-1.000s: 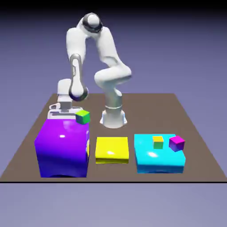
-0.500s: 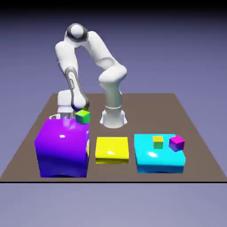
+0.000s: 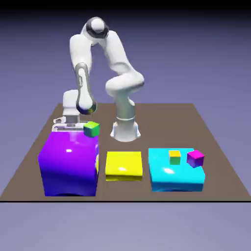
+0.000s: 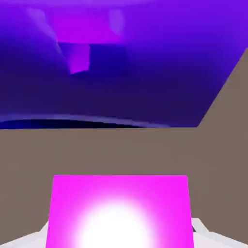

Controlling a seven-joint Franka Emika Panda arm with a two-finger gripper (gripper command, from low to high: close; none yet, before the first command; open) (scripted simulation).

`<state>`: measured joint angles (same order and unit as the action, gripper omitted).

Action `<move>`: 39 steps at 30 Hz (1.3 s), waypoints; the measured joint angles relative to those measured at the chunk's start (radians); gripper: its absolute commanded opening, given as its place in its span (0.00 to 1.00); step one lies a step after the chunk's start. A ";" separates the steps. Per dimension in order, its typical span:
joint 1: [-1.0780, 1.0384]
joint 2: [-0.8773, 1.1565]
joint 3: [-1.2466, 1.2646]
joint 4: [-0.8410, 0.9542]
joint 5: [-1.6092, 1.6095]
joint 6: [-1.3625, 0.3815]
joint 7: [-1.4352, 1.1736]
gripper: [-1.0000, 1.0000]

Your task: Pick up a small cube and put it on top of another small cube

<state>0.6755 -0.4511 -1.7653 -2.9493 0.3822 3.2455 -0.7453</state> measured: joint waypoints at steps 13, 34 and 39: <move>-0.373 -0.064 0.383 0.101 -0.132 -0.442 0.505 0.00; -0.837 -0.371 1.144 0.155 -0.446 -0.876 1.001 0.00; -0.803 -0.423 1.317 0.122 -0.497 -0.870 0.990 0.00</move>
<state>-0.1278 -0.8738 -0.4482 -2.8274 -0.1149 2.3750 0.2445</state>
